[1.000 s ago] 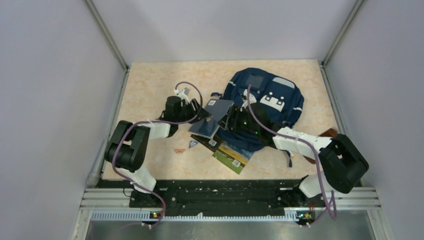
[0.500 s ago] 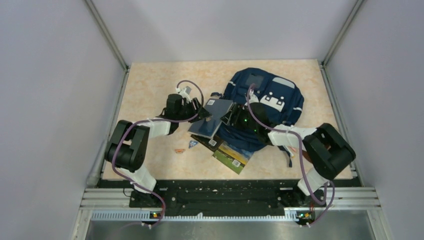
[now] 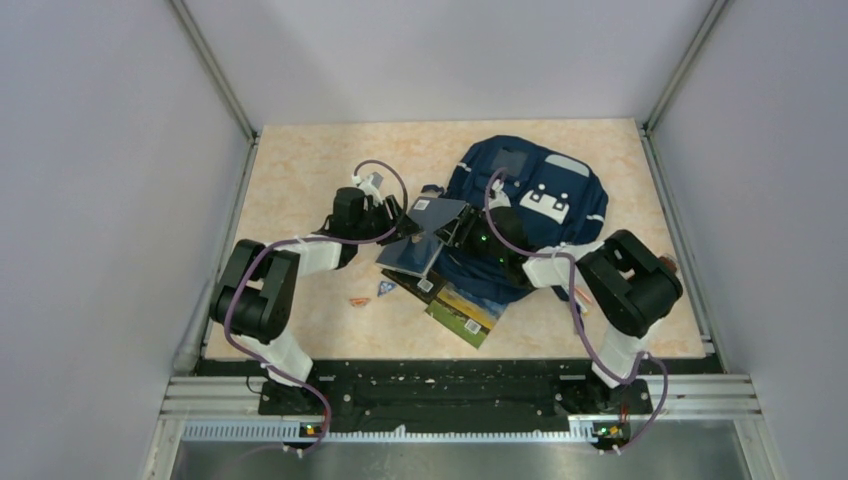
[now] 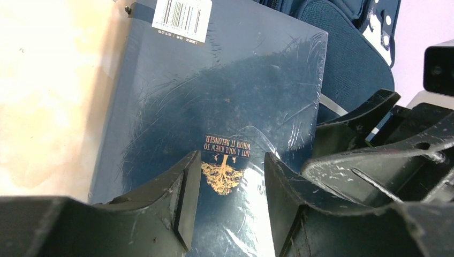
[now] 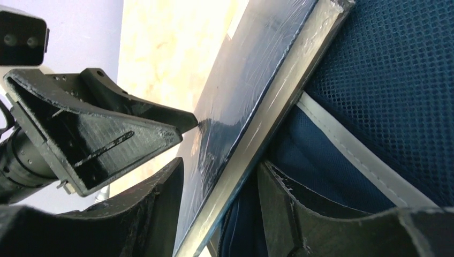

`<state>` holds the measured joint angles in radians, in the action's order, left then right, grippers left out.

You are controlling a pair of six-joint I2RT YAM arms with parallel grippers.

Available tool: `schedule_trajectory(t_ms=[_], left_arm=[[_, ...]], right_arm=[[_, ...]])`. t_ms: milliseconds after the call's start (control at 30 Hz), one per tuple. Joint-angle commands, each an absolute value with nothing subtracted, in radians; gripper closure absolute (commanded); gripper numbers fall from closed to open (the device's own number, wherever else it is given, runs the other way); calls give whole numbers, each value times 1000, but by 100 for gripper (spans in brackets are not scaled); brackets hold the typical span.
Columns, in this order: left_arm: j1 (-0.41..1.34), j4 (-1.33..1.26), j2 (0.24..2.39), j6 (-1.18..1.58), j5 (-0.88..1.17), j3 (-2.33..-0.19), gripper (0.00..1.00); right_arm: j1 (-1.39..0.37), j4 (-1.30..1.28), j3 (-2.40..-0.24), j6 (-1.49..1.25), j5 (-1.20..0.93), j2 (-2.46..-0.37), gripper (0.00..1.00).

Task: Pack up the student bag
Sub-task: Pick up the book from the center of the board.

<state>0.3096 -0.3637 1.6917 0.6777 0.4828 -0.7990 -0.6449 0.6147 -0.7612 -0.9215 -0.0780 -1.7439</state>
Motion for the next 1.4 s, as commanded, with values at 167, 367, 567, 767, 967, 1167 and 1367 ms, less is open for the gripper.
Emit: schedule_trajectory(t_ms=[167, 367, 567, 767, 967, 1167, 1367], left_arm=[[324, -349, 1710, 663, 518, -815, 48], [324, -349, 1692, 656, 516, -812, 48], [324, -334, 1659, 625, 514, -813, 48], [324, -219, 1520, 449, 455, -845, 39], [347, -213, 1323, 247, 450, -800, 26], [415, -327, 1193, 138, 450, -692, 25], [521, -422, 1203, 49, 451, -645, 24]], right_arm=[[-641, 789, -835, -1000, -27, -1867, 49], [-641, 818, -837, -994, 29, -1886, 63], [-641, 827, -834, -951, 55, -1855, 91], [-641, 849, -831, -885, 22, -1783, 100], [-641, 771, -844, -779, -25, -1612, 100], [-630, 537, -867, -629, -27, -1394, 100], [-512, 324, -845, -557, -43, -1195, 100]])
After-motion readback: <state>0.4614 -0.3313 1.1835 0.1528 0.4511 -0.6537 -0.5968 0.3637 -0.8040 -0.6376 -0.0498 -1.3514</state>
